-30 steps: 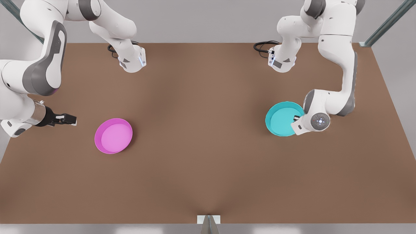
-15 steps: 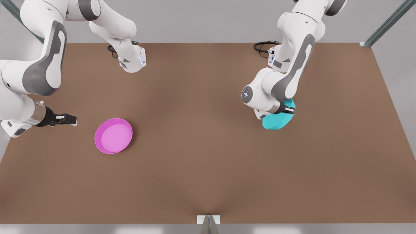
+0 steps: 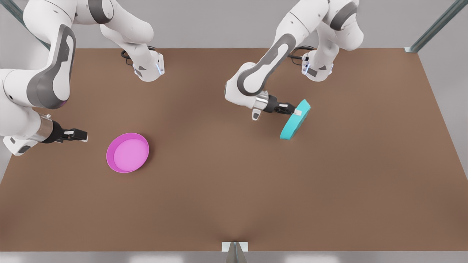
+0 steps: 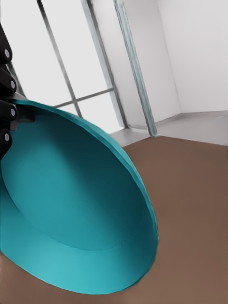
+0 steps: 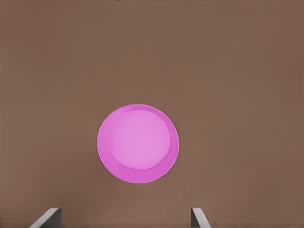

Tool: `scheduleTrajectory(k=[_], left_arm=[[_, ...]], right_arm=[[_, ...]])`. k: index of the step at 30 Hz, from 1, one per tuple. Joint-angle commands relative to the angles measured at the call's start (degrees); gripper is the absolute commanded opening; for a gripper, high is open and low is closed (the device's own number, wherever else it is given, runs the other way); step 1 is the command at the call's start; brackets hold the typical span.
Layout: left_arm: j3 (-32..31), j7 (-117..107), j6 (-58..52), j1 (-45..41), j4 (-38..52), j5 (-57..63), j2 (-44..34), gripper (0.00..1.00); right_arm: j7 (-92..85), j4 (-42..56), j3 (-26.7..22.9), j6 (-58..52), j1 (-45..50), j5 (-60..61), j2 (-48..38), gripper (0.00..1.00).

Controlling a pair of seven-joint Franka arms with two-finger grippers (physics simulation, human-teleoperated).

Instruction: Flip the blue plate over with the left arm, and stack the pink plate on top of the blue plate with the right arm

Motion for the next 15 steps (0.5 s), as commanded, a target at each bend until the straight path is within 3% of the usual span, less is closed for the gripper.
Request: scheduleTrajectory(k=[1,3,5,8,12,15], left_arm=[[0.2,-0.4,-0.6,-0.7,0.7,1.0,1.1,0.21],[1.4,-0.3,-4.2,-4.2,4.4,4.2,5.6,0.21],[8.2,-0.1,-5.7,-12.1,7.4,3.8,9.1,0.21],[13.4,0.0,-9.1,-18.3,13.8,3.6,15.7,0.21],[22.7,0.1,-8.4,-27.7,19.7,-2.3,25.6,0.21],[26.2,0.0,-8.4,-32.4,21.9,-5.8,29.8,0.21]], right_arm=[[0.0,0.0,0.0,0.0,0.0,0.0,0.0,1.00],[0.0,0.0,0.1,0.0,-0.2,0.0,0.0,1.00],[0.0,0.0,0.1,-0.1,-0.3,-0.1,-0.1,1.00],[0.0,0.0,0.0,-0.1,-0.3,-0.1,-0.1,1.00],[0.0,0.0,0.0,-0.1,-0.3,-0.1,0.0,1.00],[0.0,0.0,0.0,-0.1,-0.3,-0.1,0.0,1.00]])
